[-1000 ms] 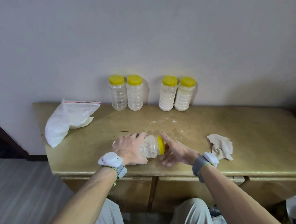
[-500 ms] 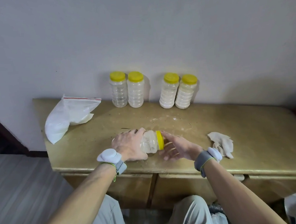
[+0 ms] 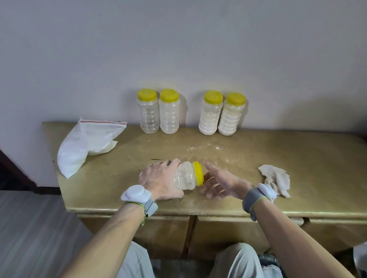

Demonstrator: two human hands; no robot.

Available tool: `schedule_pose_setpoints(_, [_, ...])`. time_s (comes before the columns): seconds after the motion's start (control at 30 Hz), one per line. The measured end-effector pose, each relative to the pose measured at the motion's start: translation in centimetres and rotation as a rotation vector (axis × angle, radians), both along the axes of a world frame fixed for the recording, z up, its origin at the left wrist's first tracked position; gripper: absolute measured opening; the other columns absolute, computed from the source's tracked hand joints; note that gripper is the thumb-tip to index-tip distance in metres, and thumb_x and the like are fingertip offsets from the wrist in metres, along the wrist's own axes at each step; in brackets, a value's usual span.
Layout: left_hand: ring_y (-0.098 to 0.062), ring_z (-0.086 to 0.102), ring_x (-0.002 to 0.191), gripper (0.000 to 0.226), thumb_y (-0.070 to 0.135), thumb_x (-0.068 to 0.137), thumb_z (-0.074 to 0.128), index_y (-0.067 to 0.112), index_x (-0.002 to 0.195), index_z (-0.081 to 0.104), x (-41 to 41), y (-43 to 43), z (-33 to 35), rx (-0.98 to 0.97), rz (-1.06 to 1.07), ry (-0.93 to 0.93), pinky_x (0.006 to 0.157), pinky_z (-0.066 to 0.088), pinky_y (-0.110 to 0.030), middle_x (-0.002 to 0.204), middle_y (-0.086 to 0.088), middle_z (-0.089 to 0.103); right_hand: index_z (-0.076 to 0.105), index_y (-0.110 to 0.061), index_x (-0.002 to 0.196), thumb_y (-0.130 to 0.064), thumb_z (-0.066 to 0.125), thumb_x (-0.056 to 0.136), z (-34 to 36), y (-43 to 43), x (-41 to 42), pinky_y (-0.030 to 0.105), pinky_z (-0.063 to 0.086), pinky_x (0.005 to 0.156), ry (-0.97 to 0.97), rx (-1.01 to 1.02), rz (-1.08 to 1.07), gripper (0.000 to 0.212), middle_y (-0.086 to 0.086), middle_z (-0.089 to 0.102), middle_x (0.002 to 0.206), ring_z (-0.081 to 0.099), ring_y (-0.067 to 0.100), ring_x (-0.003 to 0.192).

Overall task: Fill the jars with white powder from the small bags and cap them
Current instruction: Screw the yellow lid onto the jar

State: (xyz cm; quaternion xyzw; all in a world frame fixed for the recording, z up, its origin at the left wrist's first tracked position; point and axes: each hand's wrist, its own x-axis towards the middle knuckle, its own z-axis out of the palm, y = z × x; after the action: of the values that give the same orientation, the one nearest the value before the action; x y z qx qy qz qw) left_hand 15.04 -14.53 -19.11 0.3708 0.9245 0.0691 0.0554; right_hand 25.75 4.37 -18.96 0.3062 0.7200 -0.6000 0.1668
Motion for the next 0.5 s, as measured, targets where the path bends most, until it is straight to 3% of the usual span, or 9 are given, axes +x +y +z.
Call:
schedule_pose_setpoints(0.1, [-0.019,0.056,0.090,0.078,0.059,0.054,0.065,0.041,0.124,0.036,0.01,-0.04,-0.05,0.003,0.004,-0.005,0.082,0.053,-0.038,0.103,0.011,0.058,0.061,-0.025,0.124,-0.056,0.053,0.092,-0.37,0.22,0.11,0.029,0.049,0.064,0.120,-0.136,-0.062,0.045,0.009,0.065,0.119,0.065,0.023,0.072])
schedule_pose_setpoints(0.2, [-0.020,0.057,0.091,0.080,0.060,0.053,0.065,0.040,0.126,0.036,0.00,-0.10,-0.08,0.002,0.000,-0.005,0.082,0.053,-0.039,0.103,0.011,0.058,0.055,-0.028,0.133,-0.037,0.062,0.088,-0.07,0.32,0.01,0.032,0.047,0.066,0.181,-0.272,-0.073,0.047,0.009,0.064,0.114,0.065,0.023,0.075])
schedule_pose_setpoints(0.27, [-0.020,0.057,0.091,0.080,0.060,0.053,0.065,0.040,0.126,0.036,-0.01,-0.14,-0.12,0.001,-0.003,-0.005,0.082,0.053,-0.038,0.103,0.011,0.058,0.059,-0.022,0.125,-0.047,0.056,0.095,0.30,-0.05,-0.02,0.029,0.047,0.064,0.118,-0.183,-0.049,0.039,0.010,0.065,0.103,0.063,0.021,0.069])
schedule_pose_setpoints(0.37, [-0.020,0.058,0.092,0.080,0.060,0.054,0.065,0.039,0.125,0.036,0.02,-0.07,-0.12,-0.010,-0.010,-0.002,0.083,0.053,-0.039,0.104,0.010,0.058,0.061,-0.015,0.113,-0.072,0.040,0.093,0.46,-0.41,-0.03,0.026,0.047,0.061,-0.007,0.009,0.031,0.064,0.011,0.073,0.094,0.064,0.020,0.066])
schedule_pose_setpoints(0.43, [-0.020,0.058,0.092,0.079,0.058,0.054,0.065,0.040,0.125,0.036,0.10,0.02,-0.01,-0.011,-0.001,-0.008,0.083,0.052,-0.038,0.105,0.011,0.058,0.061,-0.019,0.118,-0.070,0.042,0.093,0.31,-0.25,-0.05,0.026,0.049,0.060,0.019,-0.020,0.028,0.060,0.011,0.072,0.105,0.065,0.021,0.069])
schedule_pose_setpoints(0.5, [-0.019,0.057,0.093,0.078,0.057,0.054,0.065,0.041,0.126,0.037,0.15,0.11,0.13,-0.009,0.009,-0.017,0.082,0.052,-0.038,0.105,0.012,0.058,0.059,-0.028,0.126,-0.053,0.053,0.096,0.56,0.16,0.11,0.028,0.049,0.062,0.101,-0.149,-0.015,0.039,0.009,0.065,0.113,0.065,0.023,0.074])
